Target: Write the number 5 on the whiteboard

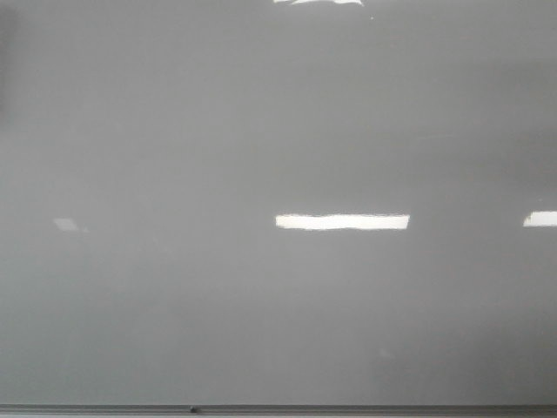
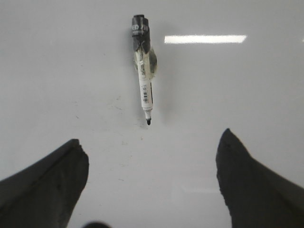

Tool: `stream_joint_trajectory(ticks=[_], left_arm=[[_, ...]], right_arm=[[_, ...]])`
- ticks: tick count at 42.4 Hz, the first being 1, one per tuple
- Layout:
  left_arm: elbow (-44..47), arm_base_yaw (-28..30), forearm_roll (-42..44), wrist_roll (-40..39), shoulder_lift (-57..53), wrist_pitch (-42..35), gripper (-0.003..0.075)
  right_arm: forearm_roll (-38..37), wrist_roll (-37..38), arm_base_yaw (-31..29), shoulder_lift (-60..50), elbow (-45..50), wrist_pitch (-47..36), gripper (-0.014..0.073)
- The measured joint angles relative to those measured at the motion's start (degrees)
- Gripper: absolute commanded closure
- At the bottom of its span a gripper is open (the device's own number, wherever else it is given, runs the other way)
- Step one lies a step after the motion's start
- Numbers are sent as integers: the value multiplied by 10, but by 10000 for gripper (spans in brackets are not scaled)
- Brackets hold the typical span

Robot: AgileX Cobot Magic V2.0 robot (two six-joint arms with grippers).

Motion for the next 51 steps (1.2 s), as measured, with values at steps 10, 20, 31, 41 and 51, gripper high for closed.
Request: stream_joint_trajectory(ticks=[10, 20, 31, 41, 51], left_arm=[[-28, 0, -7, 0, 137, -49, 175], [-64, 0, -21, 0, 259, -102, 175], [-99, 0, -23, 0, 355, -157, 175], [-112, 0, -24, 0, 401, -205, 241], [-113, 0, -24, 0, 411, -222, 639]], right_arm=[[0, 0, 0, 0, 0, 0, 66], [0, 0, 0, 0, 0, 0, 66], [0, 0, 0, 0, 0, 0, 66], [0, 0, 0, 0, 0, 0, 66], [0, 0, 0, 0, 0, 0, 66]])
